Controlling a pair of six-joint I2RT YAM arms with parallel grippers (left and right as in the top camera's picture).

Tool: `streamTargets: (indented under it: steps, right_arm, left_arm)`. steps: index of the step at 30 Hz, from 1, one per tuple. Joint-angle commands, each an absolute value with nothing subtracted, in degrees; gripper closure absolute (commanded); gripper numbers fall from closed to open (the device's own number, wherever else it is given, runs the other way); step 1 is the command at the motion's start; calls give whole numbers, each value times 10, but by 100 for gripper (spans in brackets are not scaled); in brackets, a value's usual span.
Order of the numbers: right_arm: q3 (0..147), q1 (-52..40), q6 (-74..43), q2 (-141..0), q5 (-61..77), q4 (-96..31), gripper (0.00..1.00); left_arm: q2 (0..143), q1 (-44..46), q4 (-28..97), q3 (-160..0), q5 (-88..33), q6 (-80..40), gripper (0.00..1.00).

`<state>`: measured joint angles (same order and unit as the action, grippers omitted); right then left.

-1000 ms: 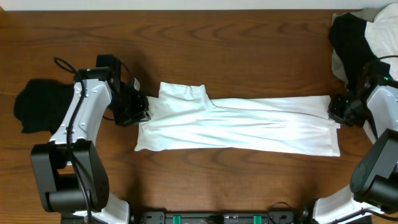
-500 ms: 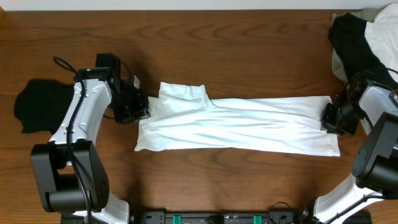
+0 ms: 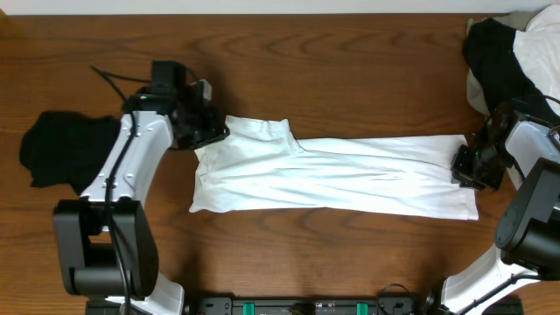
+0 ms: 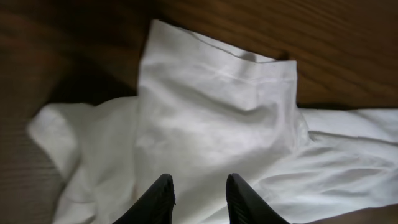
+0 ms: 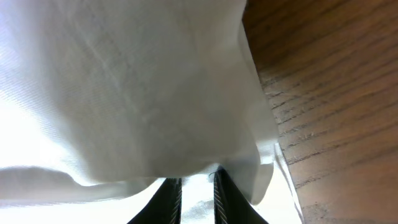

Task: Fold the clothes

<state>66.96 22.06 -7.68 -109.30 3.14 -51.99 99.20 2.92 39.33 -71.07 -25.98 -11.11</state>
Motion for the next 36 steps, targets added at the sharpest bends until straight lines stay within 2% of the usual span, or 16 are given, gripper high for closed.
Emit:
streamTargets:
  steps: [1, 17, 22, 36]
  right_arm:
    - [665, 228, -81, -1108, 35, -519, 83]
    - [665, 228, -81, -1108, 35, -518, 83]
    - [665, 228, -81, -1108, 35, -518, 84]
    - [665, 228, -81, -1108, 35, -518, 84]
  left_arm:
    - [995, 45, 391, -715, -209, -106, 69]
    - [1087, 48, 368, -715, -201, -117, 69]
    - [1118, 49, 340, -715, -245, -117, 69]
    - [1131, 52, 319, -715, -257, -117, 68]
